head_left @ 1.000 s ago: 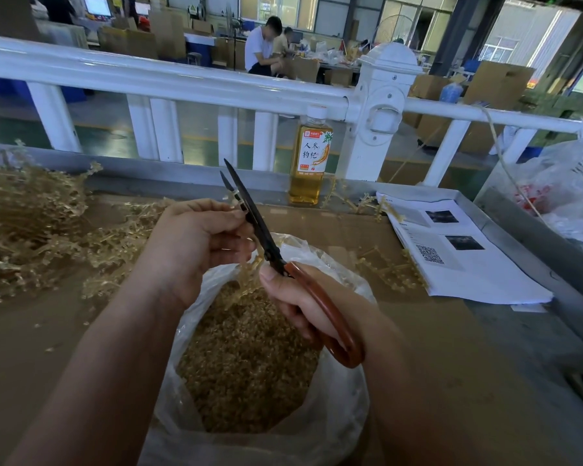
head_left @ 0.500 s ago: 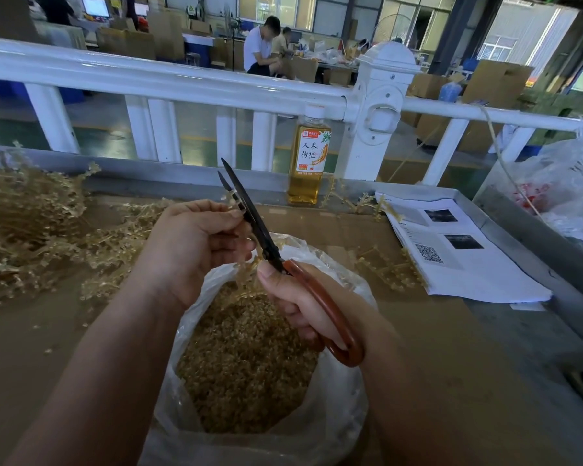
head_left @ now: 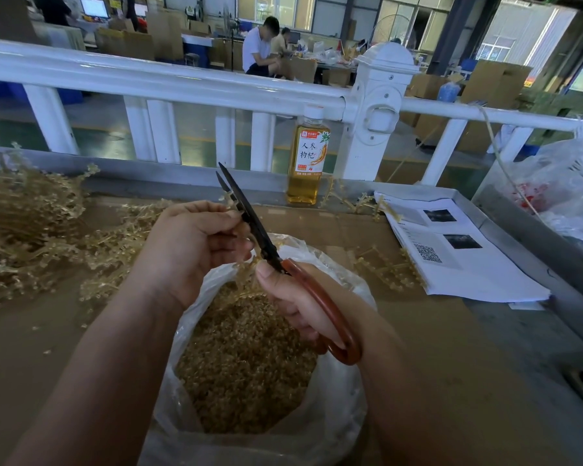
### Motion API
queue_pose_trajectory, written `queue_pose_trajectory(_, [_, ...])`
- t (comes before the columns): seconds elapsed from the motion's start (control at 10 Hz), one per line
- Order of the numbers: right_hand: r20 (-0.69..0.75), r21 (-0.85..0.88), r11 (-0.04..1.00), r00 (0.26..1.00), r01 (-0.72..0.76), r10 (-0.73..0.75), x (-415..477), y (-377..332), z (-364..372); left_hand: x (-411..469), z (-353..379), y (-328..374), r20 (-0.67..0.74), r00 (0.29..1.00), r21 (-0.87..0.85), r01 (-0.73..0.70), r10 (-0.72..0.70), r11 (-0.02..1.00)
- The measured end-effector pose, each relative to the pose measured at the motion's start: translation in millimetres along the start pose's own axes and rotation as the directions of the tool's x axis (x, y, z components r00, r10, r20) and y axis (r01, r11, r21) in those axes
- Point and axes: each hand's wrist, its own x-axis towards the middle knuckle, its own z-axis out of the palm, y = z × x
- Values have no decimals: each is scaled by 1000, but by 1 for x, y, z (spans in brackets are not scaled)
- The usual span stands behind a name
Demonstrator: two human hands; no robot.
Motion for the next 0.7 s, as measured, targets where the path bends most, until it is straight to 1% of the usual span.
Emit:
queue_pose_trajectory(0.1, [-4,262,958,992,-121,127,3,-4,2,0,0,-1,-1,1000,0,-2,2,1000])
queue_pose_trajectory(0.2, [24,269,955,992,-123,121,-1,-7,-2,-1,1,-3,-16,1000,22,-27,27,999])
queue_pose_trajectory(0.3, [-91,-32,999,995,-43,40,3,2,-4,0,2,-5,-67,994,70,-77,81,995])
queue_pose_trajectory(0.4, [-120,-168,985,993,-41,21,3,0,-3,0,4,-8,-103,982,137,-141,156,980])
queue_pose_trajectory(0.5, [-121,-224,974,993,-24,-3,4,0,-1,0,4,-10,-110,978,167,-157,176,973])
queue_pose_trajectory(0.6, [-131,-249,968,991,-14,-20,3,1,-2,0,3,-9,-110,982,160,-133,151,978])
queue_pose_trajectory(0.7, [-105,-259,966,994,3,-31,2,0,-1,0,2,-8,-120,982,158,-128,148,979])
